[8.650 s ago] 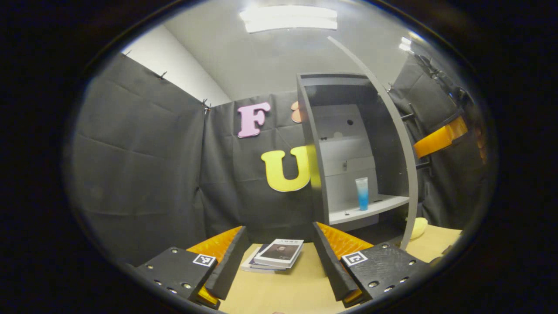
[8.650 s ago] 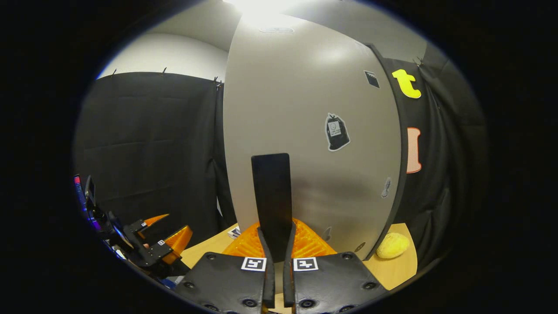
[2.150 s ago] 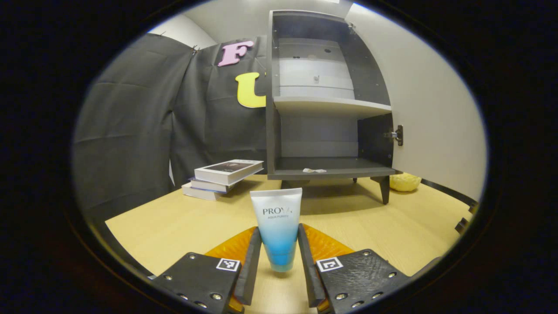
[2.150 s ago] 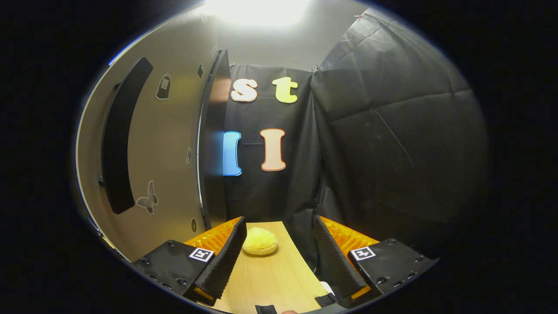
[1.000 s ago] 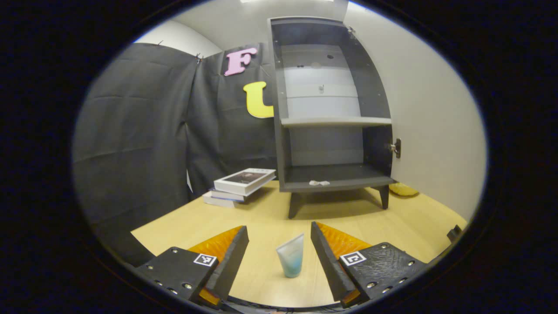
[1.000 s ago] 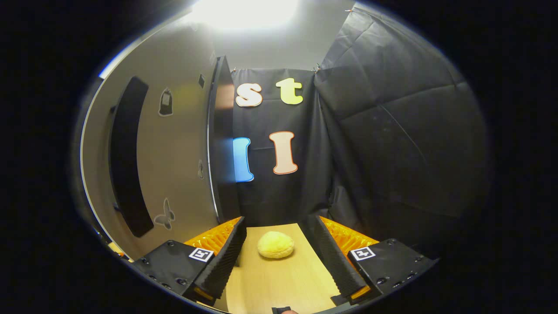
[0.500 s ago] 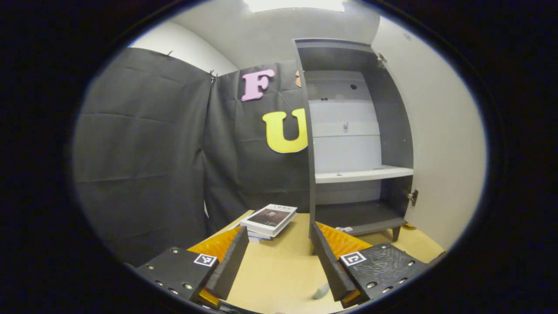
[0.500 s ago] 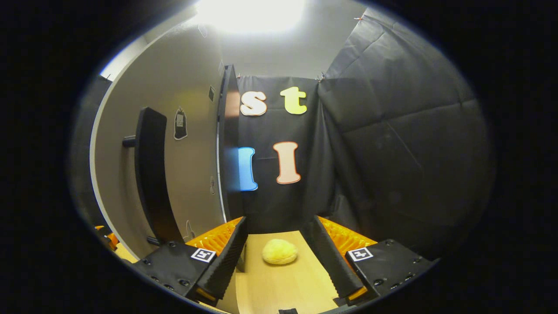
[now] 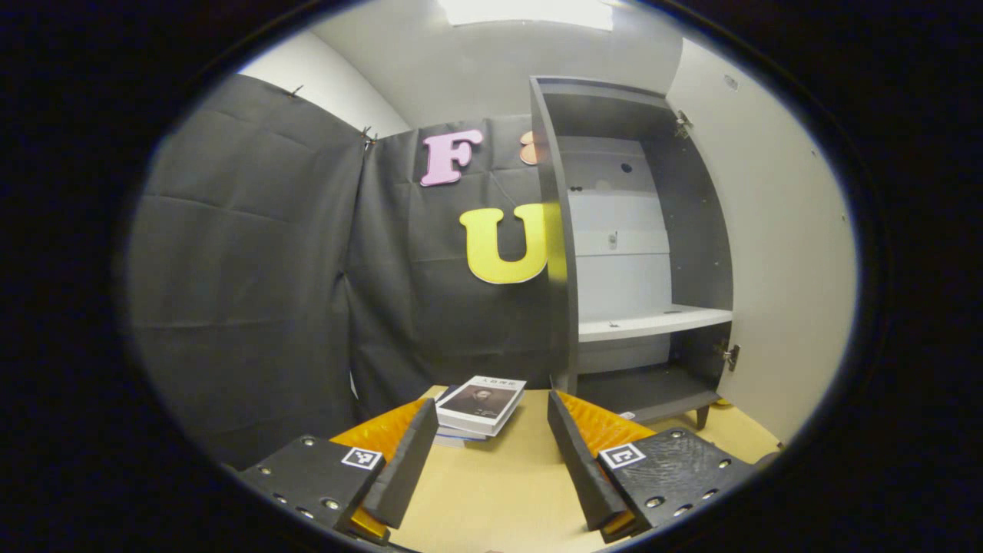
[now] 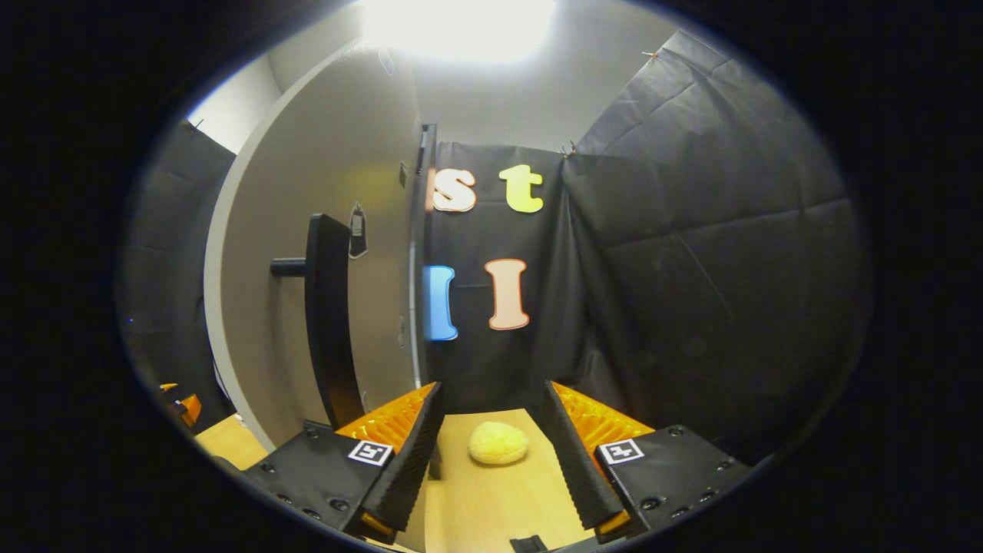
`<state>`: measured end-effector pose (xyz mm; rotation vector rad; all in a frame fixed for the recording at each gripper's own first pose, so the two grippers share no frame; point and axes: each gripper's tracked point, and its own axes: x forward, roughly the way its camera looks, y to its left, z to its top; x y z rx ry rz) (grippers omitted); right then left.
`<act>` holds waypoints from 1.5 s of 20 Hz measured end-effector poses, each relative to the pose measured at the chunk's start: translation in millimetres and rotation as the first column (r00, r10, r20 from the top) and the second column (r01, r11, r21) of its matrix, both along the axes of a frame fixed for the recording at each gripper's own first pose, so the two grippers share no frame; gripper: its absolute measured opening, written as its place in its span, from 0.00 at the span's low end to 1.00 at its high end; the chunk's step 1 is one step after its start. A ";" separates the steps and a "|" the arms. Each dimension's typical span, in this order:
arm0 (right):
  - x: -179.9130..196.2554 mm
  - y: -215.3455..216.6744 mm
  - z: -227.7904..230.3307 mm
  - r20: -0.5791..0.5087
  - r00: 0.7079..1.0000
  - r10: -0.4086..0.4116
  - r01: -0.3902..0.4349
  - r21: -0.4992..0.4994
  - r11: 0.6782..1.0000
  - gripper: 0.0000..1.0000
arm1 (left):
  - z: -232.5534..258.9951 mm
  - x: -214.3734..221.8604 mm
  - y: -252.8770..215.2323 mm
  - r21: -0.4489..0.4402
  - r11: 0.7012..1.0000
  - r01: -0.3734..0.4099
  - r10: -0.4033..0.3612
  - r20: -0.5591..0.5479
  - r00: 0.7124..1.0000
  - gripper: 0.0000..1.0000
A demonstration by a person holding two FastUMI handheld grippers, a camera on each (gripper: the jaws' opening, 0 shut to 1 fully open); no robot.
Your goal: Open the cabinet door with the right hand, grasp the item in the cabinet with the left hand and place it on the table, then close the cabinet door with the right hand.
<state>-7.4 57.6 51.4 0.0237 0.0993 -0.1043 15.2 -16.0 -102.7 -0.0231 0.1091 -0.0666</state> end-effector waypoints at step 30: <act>64.3 211.9 -18.7 -0.027 0.972 0.235 -0.232 0.074 0.970 0.83 | -14.5 -32.8 142.1 0.026 0.992 -0.126 0.126 -0.013 0.992 0.87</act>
